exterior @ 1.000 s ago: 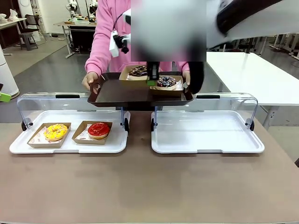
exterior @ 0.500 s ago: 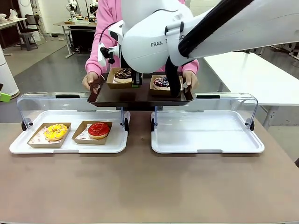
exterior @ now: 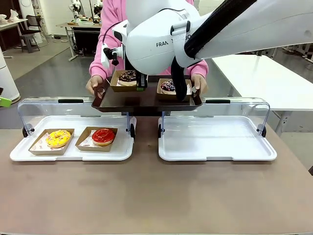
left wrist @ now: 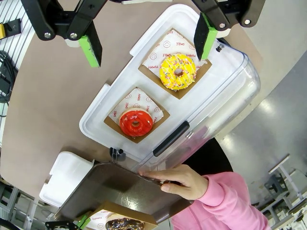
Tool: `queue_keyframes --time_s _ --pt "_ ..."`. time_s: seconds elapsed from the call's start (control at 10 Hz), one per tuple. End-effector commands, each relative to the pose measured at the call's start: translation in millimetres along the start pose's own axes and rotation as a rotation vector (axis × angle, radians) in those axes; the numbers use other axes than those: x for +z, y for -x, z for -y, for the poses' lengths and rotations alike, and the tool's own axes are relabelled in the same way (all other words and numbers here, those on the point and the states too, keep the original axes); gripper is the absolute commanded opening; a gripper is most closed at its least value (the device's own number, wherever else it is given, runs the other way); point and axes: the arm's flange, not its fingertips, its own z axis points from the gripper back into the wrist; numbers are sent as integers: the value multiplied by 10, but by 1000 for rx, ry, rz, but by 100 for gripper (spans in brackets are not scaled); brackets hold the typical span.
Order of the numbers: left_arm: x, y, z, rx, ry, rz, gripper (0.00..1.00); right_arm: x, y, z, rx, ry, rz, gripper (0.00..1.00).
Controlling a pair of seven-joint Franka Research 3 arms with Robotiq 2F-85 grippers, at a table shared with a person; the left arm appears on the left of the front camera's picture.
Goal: Provide the desired donut to the person.
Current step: Place the picked Paper togo box onto the Handle tray extended by the person.
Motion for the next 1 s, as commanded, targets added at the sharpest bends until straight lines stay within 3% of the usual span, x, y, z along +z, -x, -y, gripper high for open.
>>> queue_keyframes --time_s 0.0,0.6,0.7,0.8,0.9 --pt "1 7 -10 7 6 9 100 -20 4 3 -1 -1 0 1" --pt "1 7 -10 7 6 9 100 -397 62 263 2 -68 88 1" --pt "1 7 -10 7 6 9 100 -407 66 271 -17 -84 68 59" --pt "1 7 -10 7 6 9 100 -391 80 281 -18 -91 75 61" --pt "1 7 -10 7 6 9 100 -356 90 288 -21 -86 75 100"
